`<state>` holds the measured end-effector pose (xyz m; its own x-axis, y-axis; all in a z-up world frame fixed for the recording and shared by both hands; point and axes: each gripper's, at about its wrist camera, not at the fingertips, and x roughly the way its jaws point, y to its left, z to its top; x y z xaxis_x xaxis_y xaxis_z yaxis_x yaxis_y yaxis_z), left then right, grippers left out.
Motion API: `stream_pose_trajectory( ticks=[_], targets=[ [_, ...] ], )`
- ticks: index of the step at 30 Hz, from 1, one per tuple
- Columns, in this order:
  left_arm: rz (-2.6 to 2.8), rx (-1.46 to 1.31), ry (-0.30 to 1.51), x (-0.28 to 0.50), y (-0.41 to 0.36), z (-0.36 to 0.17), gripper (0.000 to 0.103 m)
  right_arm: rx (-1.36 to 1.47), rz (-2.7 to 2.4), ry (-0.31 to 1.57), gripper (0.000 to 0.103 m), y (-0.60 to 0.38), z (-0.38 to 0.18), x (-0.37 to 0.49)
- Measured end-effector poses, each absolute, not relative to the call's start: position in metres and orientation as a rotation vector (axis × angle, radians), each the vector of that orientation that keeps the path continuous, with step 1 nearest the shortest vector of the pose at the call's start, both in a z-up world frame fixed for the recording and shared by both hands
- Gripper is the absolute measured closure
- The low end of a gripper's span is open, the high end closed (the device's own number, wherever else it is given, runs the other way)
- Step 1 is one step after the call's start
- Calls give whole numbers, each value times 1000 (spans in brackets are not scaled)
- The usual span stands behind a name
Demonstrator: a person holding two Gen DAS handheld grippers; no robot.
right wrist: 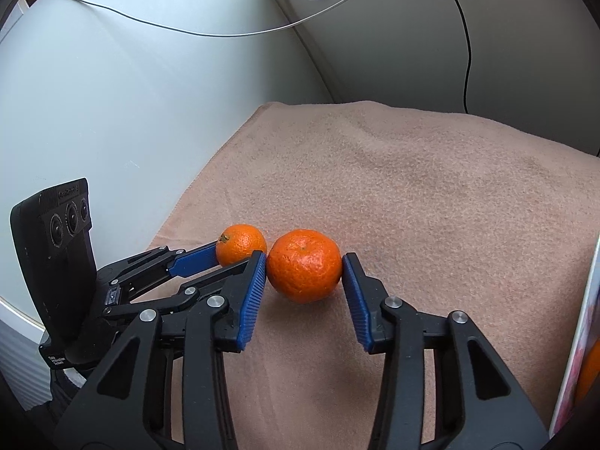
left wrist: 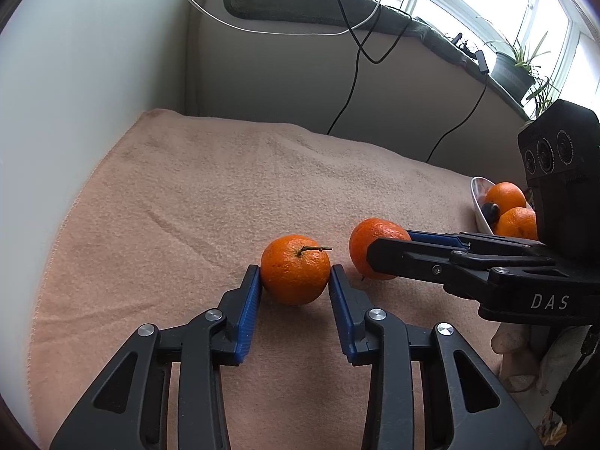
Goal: Organize fruits
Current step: 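Lift and carry both tangerines over the white plate with both tools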
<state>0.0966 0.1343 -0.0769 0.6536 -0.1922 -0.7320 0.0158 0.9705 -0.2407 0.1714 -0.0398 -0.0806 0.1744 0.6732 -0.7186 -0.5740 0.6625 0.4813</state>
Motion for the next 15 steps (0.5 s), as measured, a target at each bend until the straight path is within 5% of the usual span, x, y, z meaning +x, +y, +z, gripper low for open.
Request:
stream_pose_trajectory(
  ticks=[15],
  targets=[
    [-170,-202,781,89,97,-45,68,142,849,959,59,-105,-41,145]
  ],
)
